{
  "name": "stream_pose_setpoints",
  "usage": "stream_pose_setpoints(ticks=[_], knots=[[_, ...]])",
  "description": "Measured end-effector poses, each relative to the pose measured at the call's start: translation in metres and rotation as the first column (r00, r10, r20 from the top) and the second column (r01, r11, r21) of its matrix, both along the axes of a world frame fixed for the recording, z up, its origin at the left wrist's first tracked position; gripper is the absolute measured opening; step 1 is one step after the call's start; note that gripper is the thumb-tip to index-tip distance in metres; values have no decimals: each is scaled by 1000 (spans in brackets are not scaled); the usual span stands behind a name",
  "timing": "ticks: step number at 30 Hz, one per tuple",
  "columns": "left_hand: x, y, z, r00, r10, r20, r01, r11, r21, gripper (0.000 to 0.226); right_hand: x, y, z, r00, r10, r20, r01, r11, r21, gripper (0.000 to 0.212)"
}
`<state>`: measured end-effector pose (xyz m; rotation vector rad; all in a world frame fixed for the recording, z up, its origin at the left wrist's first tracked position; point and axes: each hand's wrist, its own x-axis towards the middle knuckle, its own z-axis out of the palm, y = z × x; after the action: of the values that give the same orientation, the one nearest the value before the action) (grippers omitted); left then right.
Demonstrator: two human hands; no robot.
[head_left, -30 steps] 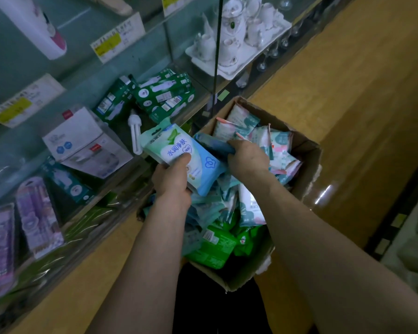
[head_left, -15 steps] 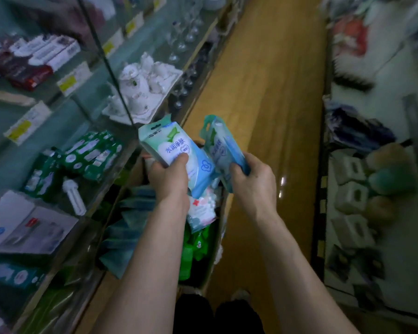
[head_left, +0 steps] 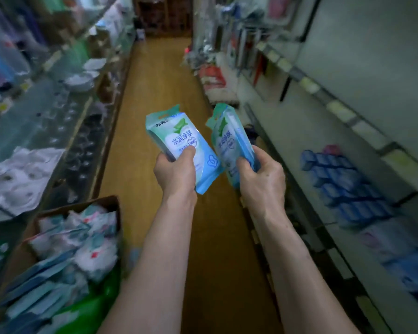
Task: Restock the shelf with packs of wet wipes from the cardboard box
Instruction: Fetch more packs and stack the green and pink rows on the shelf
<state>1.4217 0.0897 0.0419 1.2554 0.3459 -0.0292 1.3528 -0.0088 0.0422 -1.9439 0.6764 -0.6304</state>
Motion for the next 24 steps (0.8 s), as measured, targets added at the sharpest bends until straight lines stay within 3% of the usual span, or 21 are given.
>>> stream_pose_setpoints(ticks=[8, 16, 24], knots=[[-75, -158, 45, 953, -284, 103, 291, 954, -70, 19, -97, -133, 40, 953, -277, 123, 287, 956, -66, 24], [-133, -293, 65, 822, -546, 161, 562, 824, -76, 13, -176, -232, 59, 825, -542, 163, 560, 822, -99, 14], [-165, -393, 67, 584, -792, 179, 812, 574, -110, 10, -212, -295, 55, 659, -726, 197, 750, 653, -102, 20]])
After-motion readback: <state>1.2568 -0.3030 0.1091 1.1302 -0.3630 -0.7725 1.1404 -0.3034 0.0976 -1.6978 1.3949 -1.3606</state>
